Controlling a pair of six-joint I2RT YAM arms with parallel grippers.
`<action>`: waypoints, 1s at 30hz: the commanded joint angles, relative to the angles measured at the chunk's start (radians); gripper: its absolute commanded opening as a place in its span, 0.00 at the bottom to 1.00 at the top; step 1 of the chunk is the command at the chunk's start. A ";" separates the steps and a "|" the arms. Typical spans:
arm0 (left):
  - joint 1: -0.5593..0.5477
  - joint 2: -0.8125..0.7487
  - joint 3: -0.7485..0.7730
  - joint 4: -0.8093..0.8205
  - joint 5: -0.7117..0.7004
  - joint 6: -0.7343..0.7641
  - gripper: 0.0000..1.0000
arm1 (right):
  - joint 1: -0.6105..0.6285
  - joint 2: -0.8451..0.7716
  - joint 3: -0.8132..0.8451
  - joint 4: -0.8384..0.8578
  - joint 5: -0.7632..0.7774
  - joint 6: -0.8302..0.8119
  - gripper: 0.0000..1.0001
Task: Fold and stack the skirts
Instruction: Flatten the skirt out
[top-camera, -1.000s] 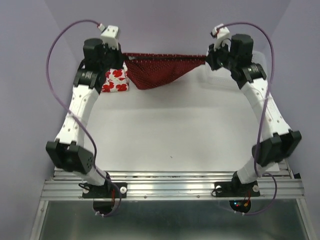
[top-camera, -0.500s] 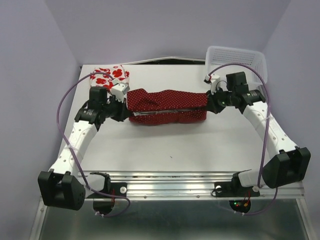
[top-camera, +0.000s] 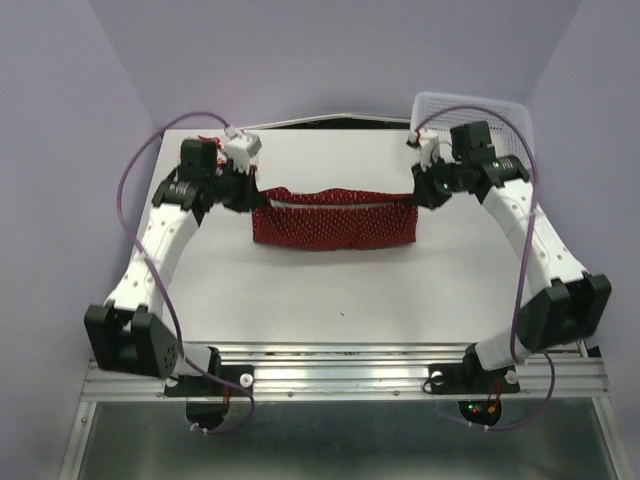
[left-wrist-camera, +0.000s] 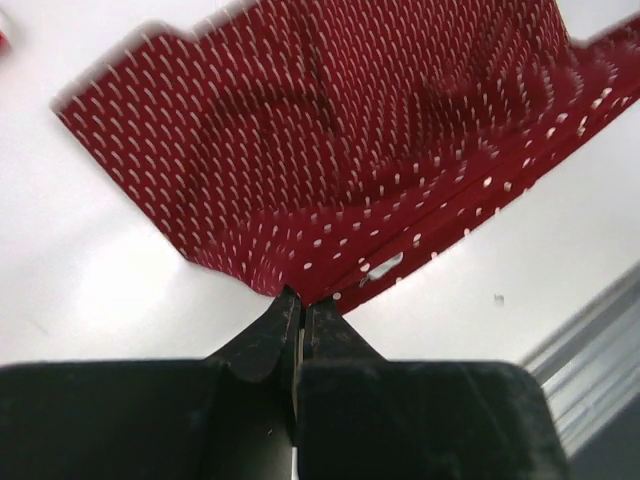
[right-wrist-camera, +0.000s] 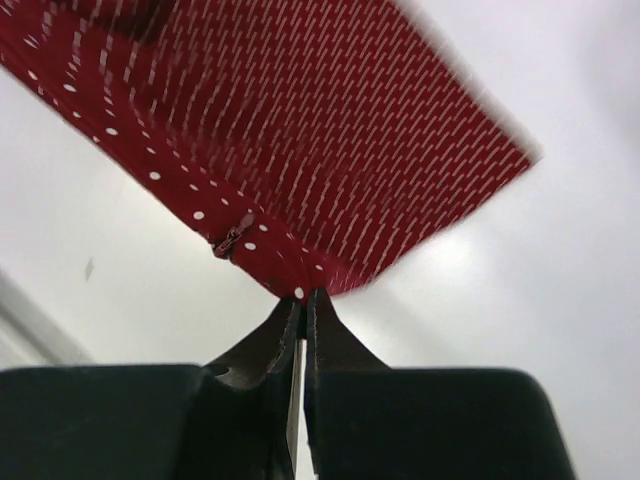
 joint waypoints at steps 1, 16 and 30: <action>0.028 0.243 0.446 0.155 -0.184 -0.101 0.00 | -0.036 0.253 0.390 0.143 0.177 0.050 0.01; 0.082 0.584 0.981 0.762 -0.357 -0.296 0.00 | -0.125 0.588 0.933 0.827 0.369 0.307 0.01; 0.082 0.426 0.290 0.491 -0.133 -0.043 0.00 | -0.125 0.282 0.146 0.642 0.126 0.125 0.01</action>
